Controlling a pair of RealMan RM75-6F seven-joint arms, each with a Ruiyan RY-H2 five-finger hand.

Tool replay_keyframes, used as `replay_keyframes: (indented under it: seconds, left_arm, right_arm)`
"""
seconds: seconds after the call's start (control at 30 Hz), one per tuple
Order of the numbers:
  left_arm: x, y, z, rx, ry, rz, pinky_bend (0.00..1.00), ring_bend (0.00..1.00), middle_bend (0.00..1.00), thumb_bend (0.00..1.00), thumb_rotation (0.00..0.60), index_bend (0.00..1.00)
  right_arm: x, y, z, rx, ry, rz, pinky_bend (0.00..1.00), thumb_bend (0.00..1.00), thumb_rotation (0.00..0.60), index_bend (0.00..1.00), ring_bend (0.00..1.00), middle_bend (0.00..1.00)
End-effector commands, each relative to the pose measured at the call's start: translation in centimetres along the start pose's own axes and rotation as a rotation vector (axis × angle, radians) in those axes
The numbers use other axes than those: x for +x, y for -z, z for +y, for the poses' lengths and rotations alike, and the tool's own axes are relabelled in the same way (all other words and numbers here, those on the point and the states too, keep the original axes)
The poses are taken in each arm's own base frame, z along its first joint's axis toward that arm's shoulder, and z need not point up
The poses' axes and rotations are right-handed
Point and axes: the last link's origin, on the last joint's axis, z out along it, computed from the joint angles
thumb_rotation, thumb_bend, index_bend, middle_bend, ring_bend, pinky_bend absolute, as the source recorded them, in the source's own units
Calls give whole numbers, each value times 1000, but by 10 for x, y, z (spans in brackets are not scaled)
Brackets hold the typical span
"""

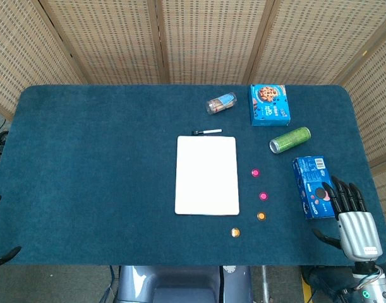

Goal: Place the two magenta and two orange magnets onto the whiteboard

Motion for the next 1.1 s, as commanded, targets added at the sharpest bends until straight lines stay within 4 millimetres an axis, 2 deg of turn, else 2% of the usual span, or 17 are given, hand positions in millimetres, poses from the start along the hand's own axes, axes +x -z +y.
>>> replay_keyframes:
  seconds: [0.03,0.2,0.33,0.4,0.43,0.47,0.5,0.53,0.63,0.7,0.77,0.83,1.0,1.1]
  left_arm:
    - [-1,0,0,2,-2,-3,0,0,0,16,600,0]
    - [-1,0,1,1,-5,-2,0,0,0,17,600,0]
    - [-1,-1,1,6,-7,0,0,0,0,16,600,0]
    - [-2,-3,0,10,-10,-3,0,0,0,16,600,0]
    - [-3,-3,0,12,-11,-5,0,0,0,17,600,0]
    - [-3,-5,0,15,-12,-8,0,0,0,17,600,0]
    - [-4,-5,0,18,-13,-10,0,0,0,17,600,0]
    - [-4,-7,0,22,-15,-13,0,0,0,17,600,0]
    - [-6,-11,-1,36,-19,-21,0,0,0,16,600,0]
    - [-7,-14,-2,49,-23,-25,0,0,0,16,600,0]
    - [-8,-18,-2,62,-27,-33,0,0,0,17,600,0]
    - [-11,-26,-5,88,-32,-48,0,0,0,17,600,0]
    - [-12,-34,-7,114,-35,-60,0,0,0,17,600,0]
    - [-12,-36,-8,128,-36,-60,0,0,0,17,600,0]
  right_arm:
    - [-1,-1,0,-1,1,-9,0,0,600,19,0,0]
    - [-5,-5,-3,5,-8,-38,0,0,600,19,0,0]
    - [-8,-19,-7,26,1,-59,0,0,600,19,0,11]
    - [-9,-30,-9,30,24,-84,4,0,600,19,25,80]
    - [-8,-36,-10,31,33,-92,44,1,600,20,98,163]
    - [-8,-45,-12,34,52,-101,100,1,600,21,172,236]
    - [-7,-52,-14,40,66,-104,231,8,600,23,315,360]
    - [-7,-63,-18,51,89,-105,418,16,600,24,458,493]
    - [-8,-91,-29,96,148,-96,863,28,600,29,735,750]
    - [-13,-111,-39,129,179,-103,984,28,600,60,845,841]
    - [-23,-132,-49,153,205,-136,1000,39,600,109,913,899]
    - [-50,-166,-65,160,219,-231,1000,69,600,166,960,945]
    - [-78,-191,-81,117,209,-341,1000,153,600,291,995,978]
    - [-92,-202,-90,96,225,-369,1000,159,600,348,997,982]
